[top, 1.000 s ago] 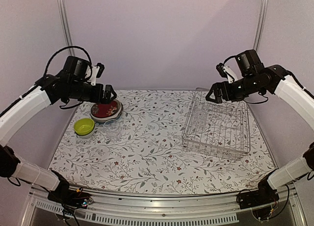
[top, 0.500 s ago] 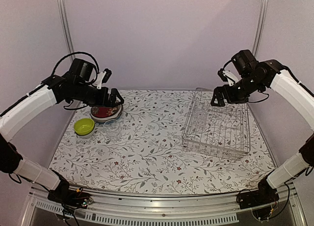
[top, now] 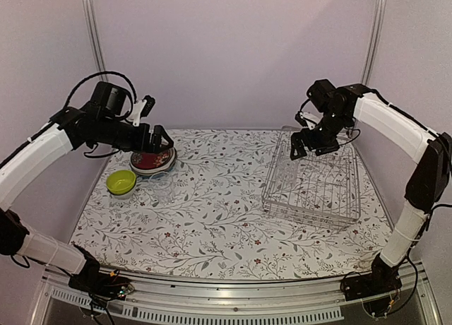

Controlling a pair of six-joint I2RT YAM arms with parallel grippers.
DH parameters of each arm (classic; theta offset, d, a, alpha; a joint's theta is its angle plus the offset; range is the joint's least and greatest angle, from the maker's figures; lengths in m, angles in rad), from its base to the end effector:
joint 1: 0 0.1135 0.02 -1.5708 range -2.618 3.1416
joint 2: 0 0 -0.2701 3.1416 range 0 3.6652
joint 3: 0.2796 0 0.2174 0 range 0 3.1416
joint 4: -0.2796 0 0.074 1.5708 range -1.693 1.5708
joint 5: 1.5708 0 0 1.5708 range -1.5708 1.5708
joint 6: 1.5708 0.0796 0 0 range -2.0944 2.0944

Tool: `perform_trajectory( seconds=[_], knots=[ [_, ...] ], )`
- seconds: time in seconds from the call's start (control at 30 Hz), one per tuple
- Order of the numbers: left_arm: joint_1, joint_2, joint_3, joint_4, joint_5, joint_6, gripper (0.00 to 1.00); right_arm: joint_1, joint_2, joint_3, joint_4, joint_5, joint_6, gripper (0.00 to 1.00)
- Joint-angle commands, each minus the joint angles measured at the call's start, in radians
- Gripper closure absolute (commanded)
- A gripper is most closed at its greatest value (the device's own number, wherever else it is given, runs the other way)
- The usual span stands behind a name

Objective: Unload the mixed dishes from the dish rack
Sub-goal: Grab the cup from the dish rack.

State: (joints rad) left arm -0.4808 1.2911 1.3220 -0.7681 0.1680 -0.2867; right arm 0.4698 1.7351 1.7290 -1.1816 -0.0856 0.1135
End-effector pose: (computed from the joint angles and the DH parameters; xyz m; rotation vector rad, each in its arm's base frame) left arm 0.2291 -0.1345 0.3370 0.3170 2.3458 -0.5768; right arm 0.2919 0.1558 0.2965 -0.5166 2.7384 0.2697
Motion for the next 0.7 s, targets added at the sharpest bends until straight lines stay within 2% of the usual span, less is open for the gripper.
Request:
perform_trajectory(
  seconds=[0.0, 0.23, 0.67],
  knots=[
    [0.010, -0.012, 0.044, -0.025, -0.004, 0.016, 0.01, -0.005, 0.083, 0.075, -0.011, -0.020, -0.005, 0.01],
    [0.011, -0.008, 0.054, -0.023, 0.009, 0.010, 0.01, -0.001, 0.198, 0.135, -0.027, -0.005, -0.017, 0.01],
    [0.011, -0.001, 0.045, -0.010, 0.002, 0.015, 0.01, 0.043, 0.320, 0.198, -0.038, 0.080, -0.036, 0.01]
  ],
)
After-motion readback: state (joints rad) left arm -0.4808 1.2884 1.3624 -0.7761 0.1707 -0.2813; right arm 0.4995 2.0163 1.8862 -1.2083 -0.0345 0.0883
